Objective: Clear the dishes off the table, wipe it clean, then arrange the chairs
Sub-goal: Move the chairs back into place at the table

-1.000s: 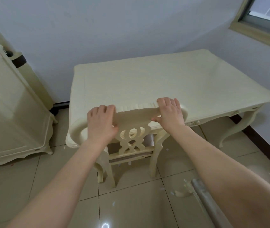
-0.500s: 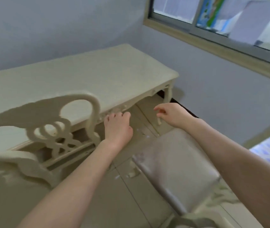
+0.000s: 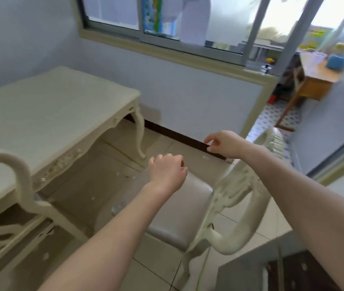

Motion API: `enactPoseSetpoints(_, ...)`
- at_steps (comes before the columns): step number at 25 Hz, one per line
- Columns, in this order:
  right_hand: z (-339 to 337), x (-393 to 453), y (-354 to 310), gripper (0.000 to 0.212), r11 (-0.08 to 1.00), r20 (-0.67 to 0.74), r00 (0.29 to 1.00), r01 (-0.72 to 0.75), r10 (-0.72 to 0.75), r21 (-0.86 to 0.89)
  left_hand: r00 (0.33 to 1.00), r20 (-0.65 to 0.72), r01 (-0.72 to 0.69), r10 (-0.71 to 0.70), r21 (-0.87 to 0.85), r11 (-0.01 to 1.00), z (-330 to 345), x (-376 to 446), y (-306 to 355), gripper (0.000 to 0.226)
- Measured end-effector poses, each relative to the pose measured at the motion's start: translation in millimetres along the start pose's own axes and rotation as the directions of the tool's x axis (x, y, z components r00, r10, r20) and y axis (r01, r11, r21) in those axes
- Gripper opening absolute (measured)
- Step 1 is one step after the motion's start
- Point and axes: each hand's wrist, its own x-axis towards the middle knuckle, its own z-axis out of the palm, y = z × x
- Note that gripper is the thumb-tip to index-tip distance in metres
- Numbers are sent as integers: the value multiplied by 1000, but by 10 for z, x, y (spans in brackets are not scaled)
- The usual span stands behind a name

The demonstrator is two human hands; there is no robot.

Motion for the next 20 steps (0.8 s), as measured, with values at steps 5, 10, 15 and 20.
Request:
enactPoseSetpoints(5,-79,-728,161,30,992,-97,987,-123,126,37,981,102,-157,165,-81,984,219,-366,427,32)
enactPoseSetpoints(10,103,-1235,416,27,959,-285,924,-279,256,-44,906,323,-70,275,-526,848,413,-801,878,54)
enactPoseSetpoints(15,316,-1356,457,32,946,-306,895,-312,324,90,887,377,14,267,-599,801,694,-884,1103,74)
enactPoseSetpoints(20,353,-1417,375,52,930,-312,878,-320,363,182,884,384,17,265,-595,804,885,-892,1135,77)
